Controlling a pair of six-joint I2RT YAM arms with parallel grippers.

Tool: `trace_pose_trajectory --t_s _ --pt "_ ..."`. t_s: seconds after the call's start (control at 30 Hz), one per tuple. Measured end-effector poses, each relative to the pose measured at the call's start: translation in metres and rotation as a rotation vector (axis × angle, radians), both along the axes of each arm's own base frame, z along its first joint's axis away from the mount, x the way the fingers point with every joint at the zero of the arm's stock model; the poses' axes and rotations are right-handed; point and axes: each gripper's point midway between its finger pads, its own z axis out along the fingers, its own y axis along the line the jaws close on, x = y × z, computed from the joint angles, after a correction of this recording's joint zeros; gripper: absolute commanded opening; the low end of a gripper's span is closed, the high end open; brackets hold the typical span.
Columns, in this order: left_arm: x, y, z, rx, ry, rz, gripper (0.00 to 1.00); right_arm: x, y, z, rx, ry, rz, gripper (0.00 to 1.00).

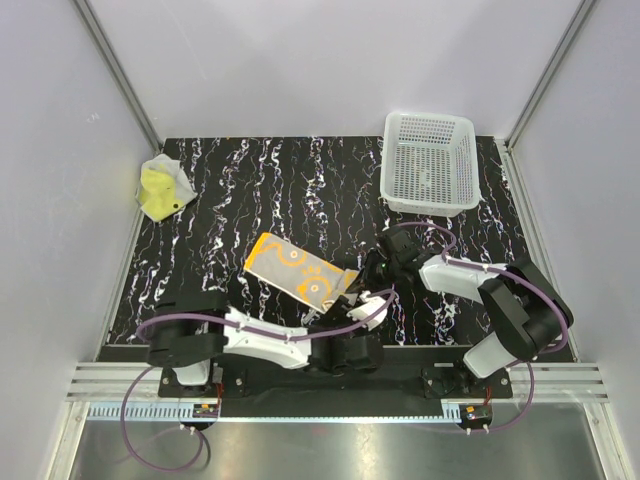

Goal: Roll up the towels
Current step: Roll the towel

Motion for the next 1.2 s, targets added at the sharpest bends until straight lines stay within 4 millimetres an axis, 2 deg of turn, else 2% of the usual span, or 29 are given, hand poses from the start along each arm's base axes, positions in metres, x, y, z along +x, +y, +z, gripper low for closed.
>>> trace_pose_trajectory --t_s 0.07,0.1,0.13,0.33,0.37,0.43,0.5,0.63,0.67,0.73,0.77,0.8,1.0,1.2 --pt "0.005 -0.004 -0.008 0.023 0.005 0.006 0.6 -0.001 -0.001 0.0 -0.003 0.004 0.001 0.12" --pt "0.008 -0.006 -0.013 0.043 0.008 0.011 0.47 -0.001 -0.001 0.0 -0.003 0.005 0.001 0.12" --pt "0.01 -0.005 -0.015 0.045 0.009 0.017 0.4 -0.002 -0.001 0.0 -0.004 0.007 0.001 0.12" --pt "0.019 -0.003 -0.024 0.081 0.02 0.049 0.16 -0.004 0.0 0.004 0.007 0.003 0.016 0.12" --pt "0.019 -0.003 -0.024 0.081 0.02 0.052 0.08 -0.005 0.0 0.005 0.01 0.003 0.019 0.12" --pt "0.019 -0.003 -0.024 0.078 0.02 0.053 0.0 -0.006 0.0 0.007 0.013 0.001 0.023 0.15" --pt "0.019 -0.004 -0.023 0.075 0.022 0.052 0.0 -0.007 -0.001 0.009 0.012 -0.002 0.026 0.22" --pt "0.015 -0.004 -0.018 0.044 0.049 0.032 0.0 -0.011 -0.004 0.014 0.007 -0.007 0.03 0.46" --pt "0.013 -0.003 -0.015 0.029 0.059 0.023 0.0 -0.012 -0.006 0.016 0.005 -0.011 0.032 0.59" --pt "0.01 0.0 -0.01 -0.01 0.083 0.007 0.0 -0.013 -0.008 0.019 -0.01 -0.011 0.032 0.72" --pt "0.008 0.0 -0.008 -0.034 0.1 -0.003 0.0 -0.013 -0.01 0.021 -0.023 -0.013 0.031 0.95" --pt "0.008 0.002 -0.007 -0.053 0.115 -0.01 0.0 -0.012 -0.012 0.023 -0.035 -0.013 0.026 1.0" --pt "0.01 0.009 -0.002 -0.169 0.211 -0.032 0.0 0.006 -0.022 0.053 -0.097 -0.1 0.008 1.0" --pt "0.006 0.007 -0.005 -0.248 0.298 -0.058 0.0 0.026 -0.056 0.086 -0.137 -0.197 -0.1 1.0"
